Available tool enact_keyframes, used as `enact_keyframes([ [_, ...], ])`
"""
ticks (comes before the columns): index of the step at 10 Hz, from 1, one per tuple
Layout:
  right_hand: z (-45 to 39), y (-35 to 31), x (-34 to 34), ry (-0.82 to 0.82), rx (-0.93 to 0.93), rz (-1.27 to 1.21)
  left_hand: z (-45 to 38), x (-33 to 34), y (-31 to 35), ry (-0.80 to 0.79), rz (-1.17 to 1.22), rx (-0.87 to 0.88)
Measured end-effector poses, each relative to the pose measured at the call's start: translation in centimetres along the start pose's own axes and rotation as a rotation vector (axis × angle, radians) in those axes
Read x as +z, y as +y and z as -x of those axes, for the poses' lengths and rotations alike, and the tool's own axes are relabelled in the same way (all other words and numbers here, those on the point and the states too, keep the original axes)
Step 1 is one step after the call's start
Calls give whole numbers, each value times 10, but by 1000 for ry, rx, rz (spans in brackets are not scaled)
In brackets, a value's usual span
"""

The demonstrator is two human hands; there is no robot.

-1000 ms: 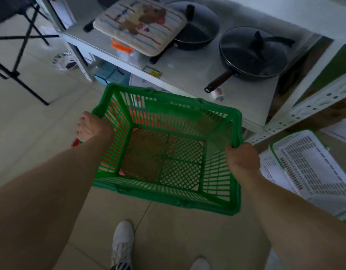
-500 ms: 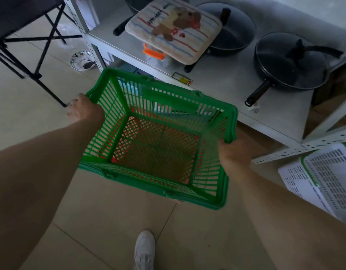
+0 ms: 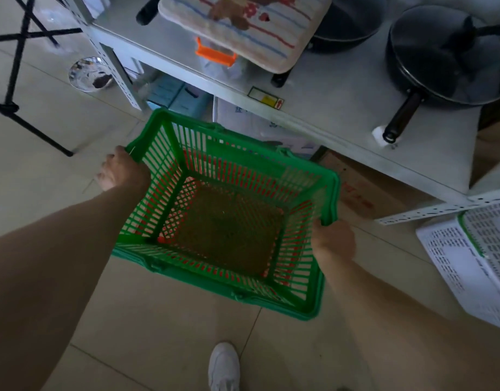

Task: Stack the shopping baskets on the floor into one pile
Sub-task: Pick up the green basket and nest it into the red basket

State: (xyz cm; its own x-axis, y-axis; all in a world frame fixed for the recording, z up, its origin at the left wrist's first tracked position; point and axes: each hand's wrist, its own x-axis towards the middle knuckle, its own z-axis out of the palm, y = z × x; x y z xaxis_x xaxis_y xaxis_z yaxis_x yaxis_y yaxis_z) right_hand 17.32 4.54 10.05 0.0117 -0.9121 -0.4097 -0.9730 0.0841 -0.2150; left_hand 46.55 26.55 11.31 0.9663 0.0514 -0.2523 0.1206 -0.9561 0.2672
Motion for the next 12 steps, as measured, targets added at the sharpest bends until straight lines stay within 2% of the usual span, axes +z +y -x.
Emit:
enact_keyframes([
  [4, -24, 15, 69, -98, 92, 43, -29, 65, -14, -83, -81, 4],
  [6, -32, 20, 87, -113, 73, 121, -39, 91, -19, -147, -33, -50],
  [9, -38, 26, 98, -87, 20, 180, -35, 110, -28, -94, -8, 2],
  [10, -35, 25, 101, -93, 33, 215, -36, 113, -34, -120, -11, 19],
  [12, -30, 33, 120, -161, 127, 41, -45, 120, -52, -234, 40, -7],
])
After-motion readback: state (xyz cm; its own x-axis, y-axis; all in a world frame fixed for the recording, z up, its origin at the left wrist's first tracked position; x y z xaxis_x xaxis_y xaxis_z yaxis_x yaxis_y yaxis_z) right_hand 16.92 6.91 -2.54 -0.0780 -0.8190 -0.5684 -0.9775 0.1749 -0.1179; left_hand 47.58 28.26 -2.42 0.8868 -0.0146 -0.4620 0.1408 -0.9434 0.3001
